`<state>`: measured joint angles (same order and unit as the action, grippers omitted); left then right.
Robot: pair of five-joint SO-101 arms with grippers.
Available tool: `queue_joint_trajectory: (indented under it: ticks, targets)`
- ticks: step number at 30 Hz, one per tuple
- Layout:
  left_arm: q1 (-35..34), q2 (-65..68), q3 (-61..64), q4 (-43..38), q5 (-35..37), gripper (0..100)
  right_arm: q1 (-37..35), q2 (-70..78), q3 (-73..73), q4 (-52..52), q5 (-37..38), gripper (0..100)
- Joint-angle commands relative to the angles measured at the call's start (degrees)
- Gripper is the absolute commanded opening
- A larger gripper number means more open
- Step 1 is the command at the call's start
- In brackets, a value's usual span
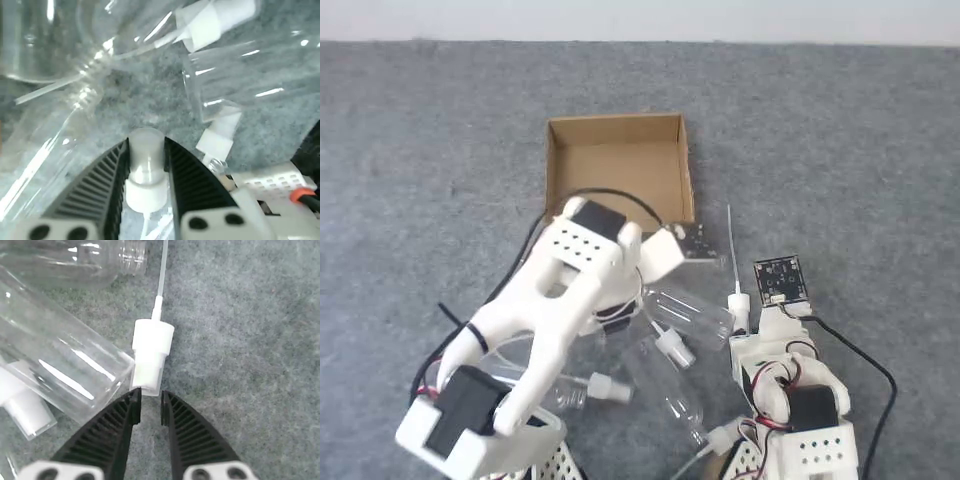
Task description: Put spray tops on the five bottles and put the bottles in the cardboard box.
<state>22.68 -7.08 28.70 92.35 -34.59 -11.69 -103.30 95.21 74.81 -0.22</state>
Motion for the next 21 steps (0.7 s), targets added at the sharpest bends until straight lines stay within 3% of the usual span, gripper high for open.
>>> queue_joint_trajectory:
  ticks: [1, 16, 21]
  targets:
    - [-0.2, -1.0, -9.3, 6.1, 0.8, 1, 0.4, -0.7, 1.2, 0.2, -0.4, 4.4]
    - [-0.3, -1.3, -14.4, 8.1, 5.0, 1, 0.4, -0.7, 1.2, 0.2, -0.4, 4.4]
    - [-1.8, -9.7, -14.4, 8.1, 5.8, 1, 0.4, -0.7, 1.2, 0.2, -0.4, 4.4]
